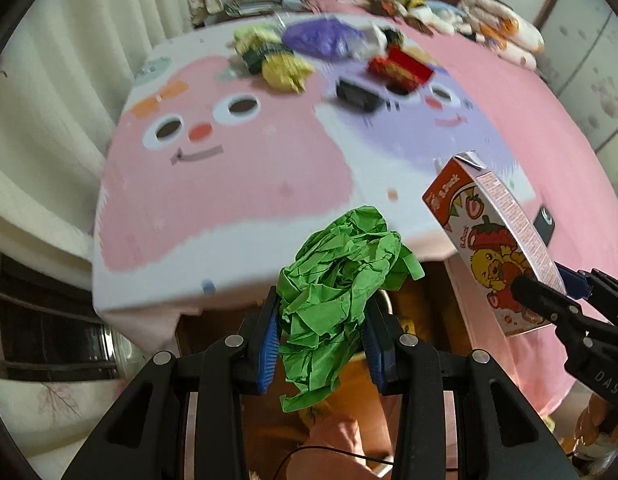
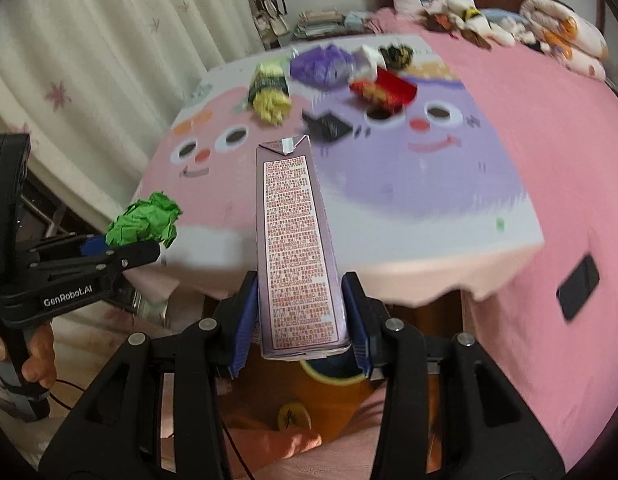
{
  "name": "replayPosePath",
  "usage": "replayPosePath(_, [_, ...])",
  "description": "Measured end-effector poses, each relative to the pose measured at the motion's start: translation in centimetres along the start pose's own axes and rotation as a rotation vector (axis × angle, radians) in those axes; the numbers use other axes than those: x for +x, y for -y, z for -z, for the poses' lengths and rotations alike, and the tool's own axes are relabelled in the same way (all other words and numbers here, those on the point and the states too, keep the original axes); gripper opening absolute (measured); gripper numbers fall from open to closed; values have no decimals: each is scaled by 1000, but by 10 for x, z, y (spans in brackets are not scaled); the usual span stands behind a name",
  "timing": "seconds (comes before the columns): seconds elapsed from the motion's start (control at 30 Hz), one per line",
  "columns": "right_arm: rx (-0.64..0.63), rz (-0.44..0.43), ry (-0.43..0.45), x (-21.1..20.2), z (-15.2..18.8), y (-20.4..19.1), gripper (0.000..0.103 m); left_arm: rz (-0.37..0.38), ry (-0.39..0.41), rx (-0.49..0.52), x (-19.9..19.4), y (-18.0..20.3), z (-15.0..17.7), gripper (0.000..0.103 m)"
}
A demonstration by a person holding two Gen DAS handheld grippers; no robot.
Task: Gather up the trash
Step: 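Carry both items over the bin and open both tools to drop them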
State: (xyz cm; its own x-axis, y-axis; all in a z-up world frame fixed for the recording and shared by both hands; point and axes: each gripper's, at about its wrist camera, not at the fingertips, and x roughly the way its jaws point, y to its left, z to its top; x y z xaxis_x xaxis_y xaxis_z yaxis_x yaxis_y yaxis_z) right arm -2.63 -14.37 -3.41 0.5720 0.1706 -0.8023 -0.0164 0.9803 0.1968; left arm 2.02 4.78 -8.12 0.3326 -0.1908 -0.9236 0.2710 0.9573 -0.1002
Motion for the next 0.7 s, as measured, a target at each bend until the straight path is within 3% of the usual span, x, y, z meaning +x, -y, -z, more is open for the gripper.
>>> replayPosePath(0.2, [48,15,-93,20,50,1,38,18,-100,50,37,18,39,36])
replayPosePath(0.37, [133,36,-231,67,93,18,38,24,-198,66,84,30,66,36])
replayPosePath(0.7, [308,94,-436,184,170,84,38,-15,-313,106,230,64,95,36])
